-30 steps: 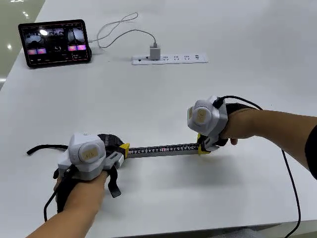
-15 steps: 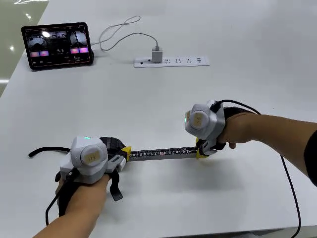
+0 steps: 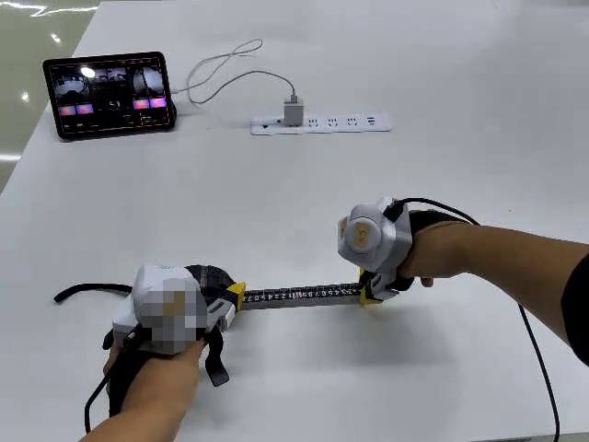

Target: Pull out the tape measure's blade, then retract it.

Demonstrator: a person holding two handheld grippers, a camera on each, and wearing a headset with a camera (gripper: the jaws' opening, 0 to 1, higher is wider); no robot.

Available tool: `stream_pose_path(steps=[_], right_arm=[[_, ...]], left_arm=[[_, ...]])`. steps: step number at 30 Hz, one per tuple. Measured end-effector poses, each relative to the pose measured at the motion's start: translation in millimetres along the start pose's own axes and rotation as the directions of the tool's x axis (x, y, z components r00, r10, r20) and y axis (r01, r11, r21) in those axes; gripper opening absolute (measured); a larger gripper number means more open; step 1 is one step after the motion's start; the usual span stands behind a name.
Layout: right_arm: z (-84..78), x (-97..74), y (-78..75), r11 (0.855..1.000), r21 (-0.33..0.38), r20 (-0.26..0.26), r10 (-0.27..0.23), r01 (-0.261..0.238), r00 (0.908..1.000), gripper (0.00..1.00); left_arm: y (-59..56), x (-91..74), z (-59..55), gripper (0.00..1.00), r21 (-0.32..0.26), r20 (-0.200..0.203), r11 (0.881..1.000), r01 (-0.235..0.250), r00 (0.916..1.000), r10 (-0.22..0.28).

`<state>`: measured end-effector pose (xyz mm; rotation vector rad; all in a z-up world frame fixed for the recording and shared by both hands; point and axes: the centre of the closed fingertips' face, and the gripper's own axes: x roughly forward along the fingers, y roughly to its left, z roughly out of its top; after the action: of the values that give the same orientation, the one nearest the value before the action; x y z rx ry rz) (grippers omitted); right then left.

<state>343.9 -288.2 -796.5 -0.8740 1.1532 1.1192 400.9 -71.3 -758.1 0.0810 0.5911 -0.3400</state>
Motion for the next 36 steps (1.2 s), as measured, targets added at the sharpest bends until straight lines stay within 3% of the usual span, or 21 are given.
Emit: stream_pose_path(steps=[36], right_arm=[[25.7,6.1,2.7,1.000,-0.009,-0.002,0.009,-0.009,1.0000,0.09]], left_arm=[[-0.2,0.3,0.2,0.61,-0.001,-0.002,1.000,0.003,1.0000,-0.003]])
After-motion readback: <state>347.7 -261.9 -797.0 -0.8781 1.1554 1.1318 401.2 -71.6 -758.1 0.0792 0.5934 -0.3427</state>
